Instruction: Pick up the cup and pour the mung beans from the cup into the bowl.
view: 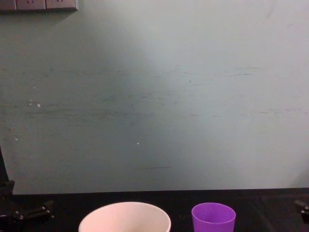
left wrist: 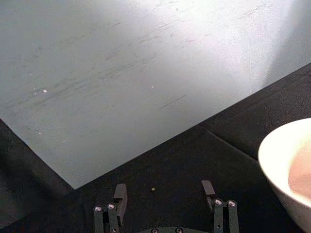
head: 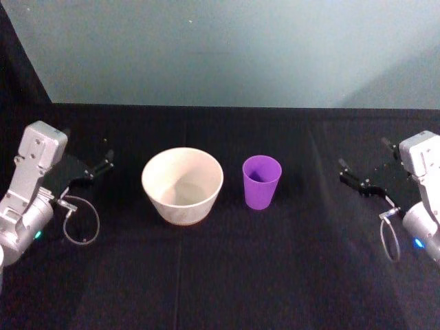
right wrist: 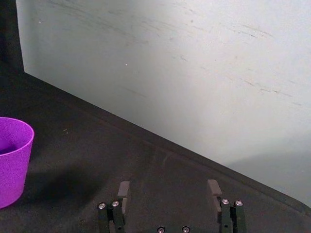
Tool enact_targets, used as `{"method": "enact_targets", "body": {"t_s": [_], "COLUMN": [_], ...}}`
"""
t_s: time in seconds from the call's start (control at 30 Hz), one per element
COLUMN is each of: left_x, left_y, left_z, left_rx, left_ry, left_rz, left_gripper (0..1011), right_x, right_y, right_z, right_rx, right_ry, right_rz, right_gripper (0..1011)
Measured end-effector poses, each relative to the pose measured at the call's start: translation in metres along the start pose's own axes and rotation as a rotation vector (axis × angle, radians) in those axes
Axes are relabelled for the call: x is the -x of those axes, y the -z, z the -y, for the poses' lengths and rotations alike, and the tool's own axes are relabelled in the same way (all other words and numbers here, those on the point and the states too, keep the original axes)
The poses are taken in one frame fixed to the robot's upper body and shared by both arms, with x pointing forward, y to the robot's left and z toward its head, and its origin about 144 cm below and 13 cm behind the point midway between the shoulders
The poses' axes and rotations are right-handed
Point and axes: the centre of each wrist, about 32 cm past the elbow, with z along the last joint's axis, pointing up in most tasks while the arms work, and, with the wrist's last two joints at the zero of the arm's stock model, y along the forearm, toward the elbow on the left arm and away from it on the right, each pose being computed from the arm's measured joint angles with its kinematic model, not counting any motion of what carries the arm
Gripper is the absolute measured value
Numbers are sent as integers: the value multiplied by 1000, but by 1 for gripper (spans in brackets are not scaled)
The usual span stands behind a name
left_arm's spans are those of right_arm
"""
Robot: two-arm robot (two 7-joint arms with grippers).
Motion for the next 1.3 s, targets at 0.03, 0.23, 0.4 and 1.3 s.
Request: {"method": "enact_targets", "body": {"t_s": [0.03,0.23,0.4,1.3], "left_x": [0,0,0,0], "left_y": [0,0,0,0], "left_z": [0,0,0,0], "left_rx": [0,0,0,0], "left_ry": [0,0,0,0], "left_rz": [0,0,0,0], "left_gripper": [1000,1000,1000,1000], "right_x": [0,5,14,68], "right_y": [0,3,2,-4], "right_z": [0,10,17,-25], "right_rx": [0,-7,-11,-49], "right_ry": [0,-56,-135,-376], "right_rz": [-1,-36,-75,-243], "right_gripper": [1000,1000,1000,1000]}}
